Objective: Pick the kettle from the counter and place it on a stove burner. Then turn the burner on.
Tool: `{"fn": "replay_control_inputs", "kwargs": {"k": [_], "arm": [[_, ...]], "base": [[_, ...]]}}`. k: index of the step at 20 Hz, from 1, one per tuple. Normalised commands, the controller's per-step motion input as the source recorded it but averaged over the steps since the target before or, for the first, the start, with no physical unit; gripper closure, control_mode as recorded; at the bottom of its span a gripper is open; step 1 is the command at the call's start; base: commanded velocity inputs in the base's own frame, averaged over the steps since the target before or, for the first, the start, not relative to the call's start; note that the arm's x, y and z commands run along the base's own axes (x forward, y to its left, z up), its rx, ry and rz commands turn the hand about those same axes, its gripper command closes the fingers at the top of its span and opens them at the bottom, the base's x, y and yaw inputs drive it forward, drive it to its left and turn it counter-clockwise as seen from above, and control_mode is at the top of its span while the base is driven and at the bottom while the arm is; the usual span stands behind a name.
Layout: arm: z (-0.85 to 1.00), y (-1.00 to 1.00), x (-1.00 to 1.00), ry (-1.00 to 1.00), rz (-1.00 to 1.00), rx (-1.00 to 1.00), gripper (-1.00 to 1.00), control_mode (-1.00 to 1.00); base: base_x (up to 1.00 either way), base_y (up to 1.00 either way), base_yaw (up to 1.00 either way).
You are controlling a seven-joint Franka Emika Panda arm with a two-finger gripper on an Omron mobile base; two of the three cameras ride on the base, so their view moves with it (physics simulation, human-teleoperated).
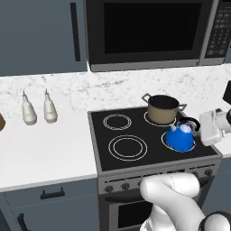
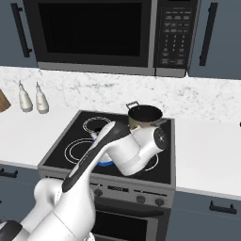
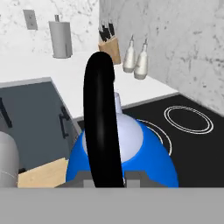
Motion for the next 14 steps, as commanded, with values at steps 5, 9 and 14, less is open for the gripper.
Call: {"fn": "replay_control_inputs", "kwargs": {"k": [5, 9, 14], "arm": [[-0.02, 0.79, 0.0, 0.06, 0.06, 0.06, 1.0, -1.0], [-0.1, 0.77, 0.0, 0.0, -0.02, 0.0, 1.0, -1.0], [-0.23, 0.7, 0.0, 0.0, -0.08, -0.03, 1.0, -1.0]], "base": [[0.0, 0.0, 0.0], [0.0, 0.0, 0.0], [0.0, 0.0, 0.0]]}}
